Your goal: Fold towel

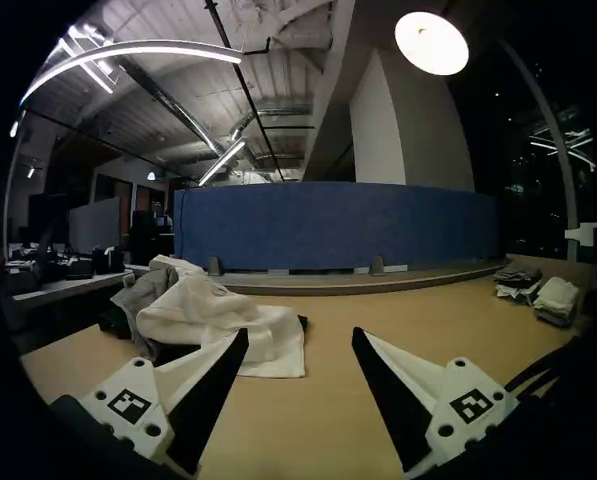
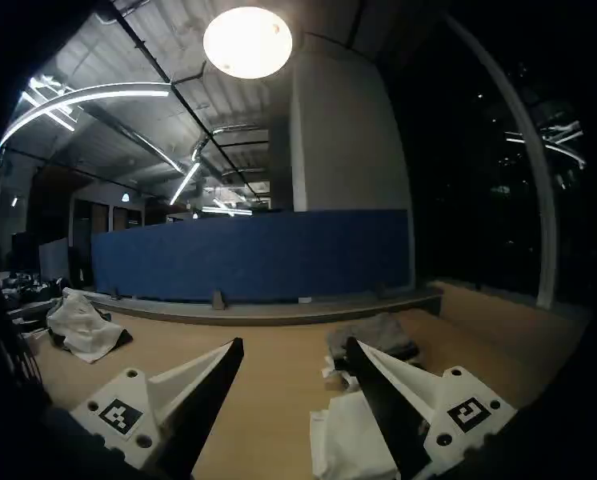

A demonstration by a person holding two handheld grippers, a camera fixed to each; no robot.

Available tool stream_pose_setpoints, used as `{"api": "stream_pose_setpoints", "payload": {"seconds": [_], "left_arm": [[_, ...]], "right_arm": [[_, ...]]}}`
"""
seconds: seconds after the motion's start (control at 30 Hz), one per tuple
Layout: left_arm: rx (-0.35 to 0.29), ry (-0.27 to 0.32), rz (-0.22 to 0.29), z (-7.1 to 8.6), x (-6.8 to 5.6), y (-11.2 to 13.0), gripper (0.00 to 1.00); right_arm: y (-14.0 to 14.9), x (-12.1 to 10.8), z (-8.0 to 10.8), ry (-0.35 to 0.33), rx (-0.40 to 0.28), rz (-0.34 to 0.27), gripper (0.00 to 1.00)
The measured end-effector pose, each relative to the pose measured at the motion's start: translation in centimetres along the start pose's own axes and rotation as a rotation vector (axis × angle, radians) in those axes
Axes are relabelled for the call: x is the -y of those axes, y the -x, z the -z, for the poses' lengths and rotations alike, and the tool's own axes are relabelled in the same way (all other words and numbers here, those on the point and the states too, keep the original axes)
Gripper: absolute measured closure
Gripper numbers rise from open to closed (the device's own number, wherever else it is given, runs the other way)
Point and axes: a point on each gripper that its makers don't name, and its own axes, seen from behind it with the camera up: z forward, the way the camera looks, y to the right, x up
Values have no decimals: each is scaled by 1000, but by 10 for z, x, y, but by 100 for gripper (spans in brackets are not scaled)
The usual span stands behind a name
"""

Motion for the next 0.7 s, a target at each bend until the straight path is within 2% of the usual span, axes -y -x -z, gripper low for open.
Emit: {"api": "stream_pose_setpoints", "payload": {"seconds": [0.27,0.7], "left_arm": [[0,0,0,0,-1,-1,4],[0,0,0,0,-1,-1,4]], "right_arm": [[27,-4,-2,3,-4,-25,0],[59,0,-4,-17,5,-6,0]]}}
